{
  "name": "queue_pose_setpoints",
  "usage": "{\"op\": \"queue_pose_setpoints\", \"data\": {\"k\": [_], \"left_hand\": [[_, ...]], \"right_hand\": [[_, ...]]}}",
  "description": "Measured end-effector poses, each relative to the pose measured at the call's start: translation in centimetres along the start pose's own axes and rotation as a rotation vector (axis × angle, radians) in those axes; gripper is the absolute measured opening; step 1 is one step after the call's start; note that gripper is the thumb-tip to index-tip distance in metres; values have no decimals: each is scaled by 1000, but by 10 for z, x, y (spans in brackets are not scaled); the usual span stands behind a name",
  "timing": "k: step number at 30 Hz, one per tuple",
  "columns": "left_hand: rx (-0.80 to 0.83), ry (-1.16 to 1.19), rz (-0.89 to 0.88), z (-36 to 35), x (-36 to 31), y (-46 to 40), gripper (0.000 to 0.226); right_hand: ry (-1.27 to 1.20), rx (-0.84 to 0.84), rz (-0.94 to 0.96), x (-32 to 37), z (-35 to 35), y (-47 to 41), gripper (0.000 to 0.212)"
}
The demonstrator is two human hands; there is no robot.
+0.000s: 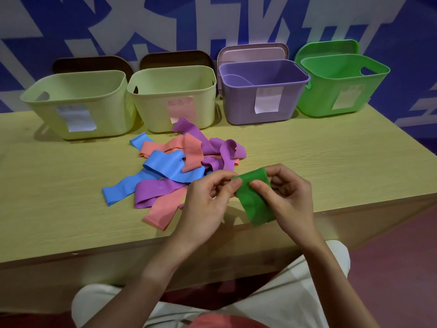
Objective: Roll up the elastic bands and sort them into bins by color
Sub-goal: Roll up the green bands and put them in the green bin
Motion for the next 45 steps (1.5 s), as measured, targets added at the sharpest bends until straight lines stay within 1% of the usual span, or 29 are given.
{"op": "queue_pose_setpoints", "data": {"k": [3,6,8,11,13,16,19,23,24,27,29,30,34,38,41,43,45], "left_hand": [[-54,-33,-38,5,-3,-1,15],[-56,40,-2,5,1,-4,17],[-61,87,51,3,8,-4,26],[-55,164,137,-1,19,-3,44],[-40,185,160,-3,22,-4,52],[-19,83,122,-3,15,-6,45],[1,-38,16,-1,8,-4,34],[-67,-240,-155,4,-3,0,27],[-94,-256,-172,5,-5,1,25],[-131,-170,-127,8,-4,-1,23],[-121,-118,-105,9,-5,-3,20],[-107,-87,-91,8,-6,-3,23],[-70,158,72,4,4,-5,37],[-82,286,158,2,9,-4,36],[-14,244,161,-3,6,-4,42],[36,117,123,-5,4,-4,44],[46,6,80,-3,4,-4,46]], "right_hand": [[-8,21,-1,-2,-1,3,28],[-14,40,2,-3,-3,5,32],[-5,49,-1,-4,-5,4,29],[1,49,-17,-4,-7,3,18],[-6,44,-24,-5,-6,2,15],[-1,34,-26,-6,-4,2,12],[-3,27,-33,-7,-2,1,11],[-3,17,-38,-6,-2,1,11],[-7,13,-41,-6,-3,1,12],[-40,26,-36,-5,-7,5,20],[-20,53,-12,-2,-10,6,29],[5,60,1,-1,-10,5,31],[50,85,42,7,-12,2,33],[41,87,55,14,-17,1,27],[48,68,55,13,-15,-2,18],[35,64,46,12,-12,-3,16],[31,68,31,9,-11,-4,14]]}}
Point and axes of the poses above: each hand's wrist, its own y-axis away from the middle knuckle, its own z-axis out of the back of the hand, x = y × z, the point moved 9 cm from there along -y, towards the middle knuckle, and after that the axes turned 8 degrees about z, right-handed, at the moved point
